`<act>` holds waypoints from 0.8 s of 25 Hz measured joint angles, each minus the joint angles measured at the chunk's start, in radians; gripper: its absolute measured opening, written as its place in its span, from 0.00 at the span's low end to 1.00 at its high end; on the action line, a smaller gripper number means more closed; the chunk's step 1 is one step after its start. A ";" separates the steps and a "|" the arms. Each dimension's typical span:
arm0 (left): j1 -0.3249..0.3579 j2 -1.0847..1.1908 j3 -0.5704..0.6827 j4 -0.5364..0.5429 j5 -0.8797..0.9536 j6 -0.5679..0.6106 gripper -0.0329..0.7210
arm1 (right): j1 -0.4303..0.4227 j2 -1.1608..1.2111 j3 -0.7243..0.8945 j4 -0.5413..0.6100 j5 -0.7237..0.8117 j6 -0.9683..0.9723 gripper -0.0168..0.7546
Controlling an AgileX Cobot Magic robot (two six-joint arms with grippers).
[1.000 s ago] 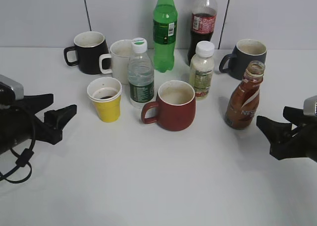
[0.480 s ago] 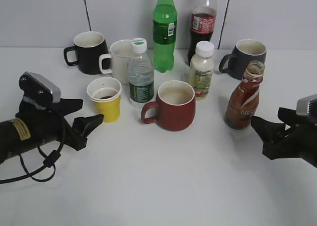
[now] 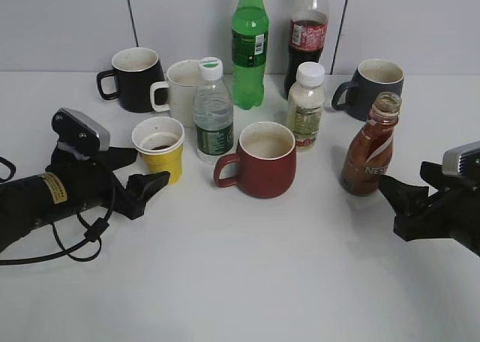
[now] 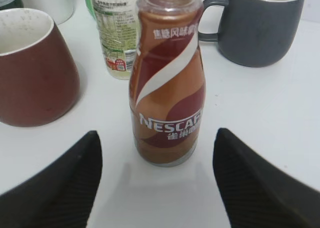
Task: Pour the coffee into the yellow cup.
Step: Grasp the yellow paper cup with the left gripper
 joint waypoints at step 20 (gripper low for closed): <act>0.000 0.119 -0.144 0.055 -0.037 -0.030 0.86 | 0.001 0.000 0.000 0.031 -0.001 -0.037 0.69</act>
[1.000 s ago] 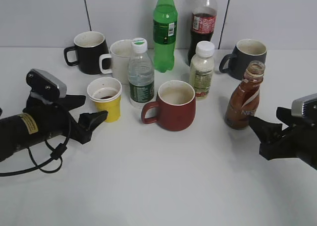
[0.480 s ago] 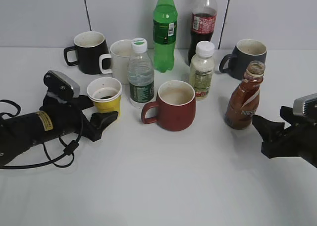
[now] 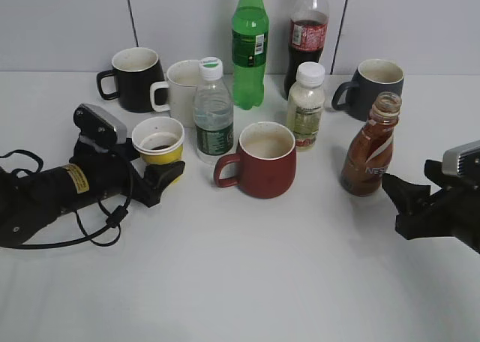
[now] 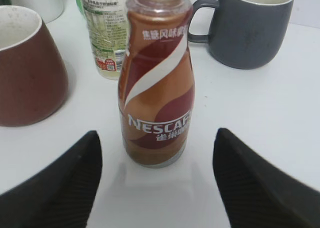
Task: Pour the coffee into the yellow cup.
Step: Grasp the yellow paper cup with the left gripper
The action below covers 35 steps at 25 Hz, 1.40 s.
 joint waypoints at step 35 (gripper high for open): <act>0.000 0.122 -0.088 0.010 -0.137 -0.001 0.58 | 0.000 0.000 -0.004 0.007 0.000 -0.007 0.69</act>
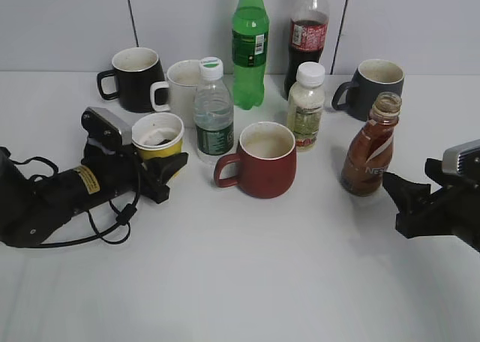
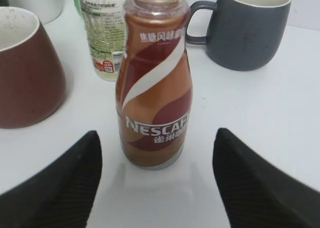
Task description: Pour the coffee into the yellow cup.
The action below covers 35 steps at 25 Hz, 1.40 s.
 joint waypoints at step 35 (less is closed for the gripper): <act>0.000 -0.110 0.048 0.042 -0.003 0.000 0.52 | 0.001 0.399 -0.342 -0.052 -0.001 0.017 0.75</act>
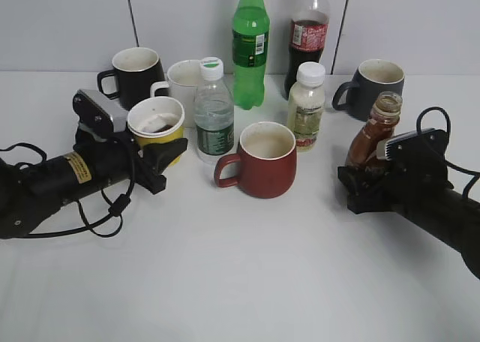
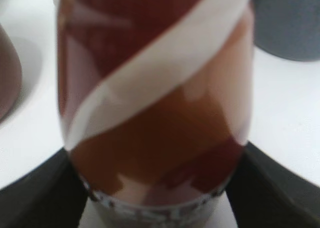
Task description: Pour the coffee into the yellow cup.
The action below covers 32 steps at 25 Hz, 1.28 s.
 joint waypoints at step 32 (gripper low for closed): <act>-0.003 -0.053 0.038 0.180 -0.001 -0.079 0.51 | 0.049 -0.280 0.003 -0.135 0.140 -0.048 0.70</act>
